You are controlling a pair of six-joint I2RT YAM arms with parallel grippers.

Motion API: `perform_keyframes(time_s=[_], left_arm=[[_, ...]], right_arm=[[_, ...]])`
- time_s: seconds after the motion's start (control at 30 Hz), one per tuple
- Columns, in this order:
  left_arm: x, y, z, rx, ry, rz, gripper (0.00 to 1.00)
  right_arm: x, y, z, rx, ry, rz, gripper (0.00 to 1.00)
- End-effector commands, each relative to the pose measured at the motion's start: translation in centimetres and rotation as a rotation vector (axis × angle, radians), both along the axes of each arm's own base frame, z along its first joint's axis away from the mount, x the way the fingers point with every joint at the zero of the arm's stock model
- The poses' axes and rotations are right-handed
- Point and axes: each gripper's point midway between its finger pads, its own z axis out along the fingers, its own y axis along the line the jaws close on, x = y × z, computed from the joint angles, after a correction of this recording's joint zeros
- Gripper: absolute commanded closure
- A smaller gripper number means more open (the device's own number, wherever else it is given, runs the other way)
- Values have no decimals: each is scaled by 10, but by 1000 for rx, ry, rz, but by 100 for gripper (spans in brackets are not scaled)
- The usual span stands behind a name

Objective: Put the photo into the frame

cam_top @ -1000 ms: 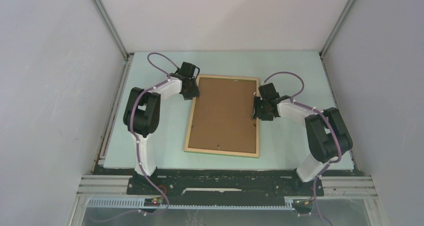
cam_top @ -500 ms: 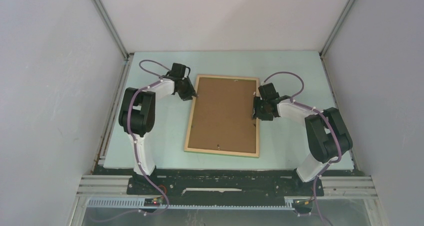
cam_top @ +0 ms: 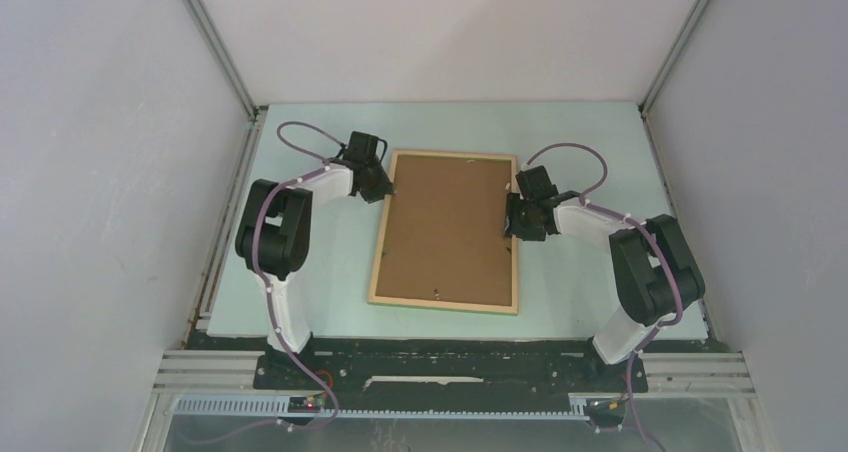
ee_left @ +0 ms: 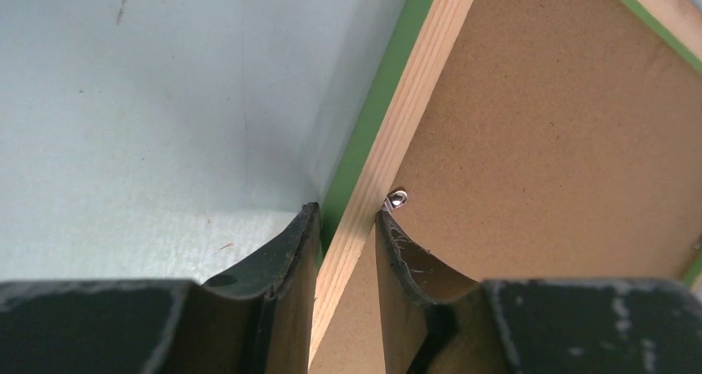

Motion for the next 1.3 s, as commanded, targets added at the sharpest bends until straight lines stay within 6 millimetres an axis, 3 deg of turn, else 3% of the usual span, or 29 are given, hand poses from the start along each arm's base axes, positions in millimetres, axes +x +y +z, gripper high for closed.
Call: perform_keyframes(time_s=[0.0, 0.1, 0.23, 0.4, 0.47, 0.57, 0.67, 0.9, 1.03, 1.17, 1.27], left_arm=[[-14, 49, 1, 274, 21, 38, 93], [-5, 44, 13, 302, -1, -17, 87], [-8, 55, 28, 470, 4, -35, 84], [-5, 52, 22, 490, 40, -62, 85], [-3, 55, 24, 508, 31, -47, 90], [3, 60, 33, 537, -1, -32, 96], [2, 48, 47, 460, -32, -51, 91], [-19, 14, 87, 225, -112, -120, 65], [-45, 4, 103, 110, -144, -150, 42], [-80, 8, 85, 49, -141, -131, 16], [-107, 12, 71, 0, -149, -109, 3]], right_arm=[[-9, -15, -17, -95, 50, -4, 42], [-10, -15, -17, -96, 51, -2, 42], [-10, -15, -17, -97, 51, -3, 42], [-9, -15, -17, -98, 50, -5, 42], [-9, -15, -17, -99, 49, -4, 42], [-9, -15, -17, -100, 49, -5, 42], [-10, -14, -17, -98, 49, -2, 42], [-9, -15, -17, -99, 48, -4, 42], [-8, -14, -17, -99, 43, -6, 42], [-8, -14, -16, -84, 48, -5, 42], [-12, -13, -16, -71, 64, -1, 40]])
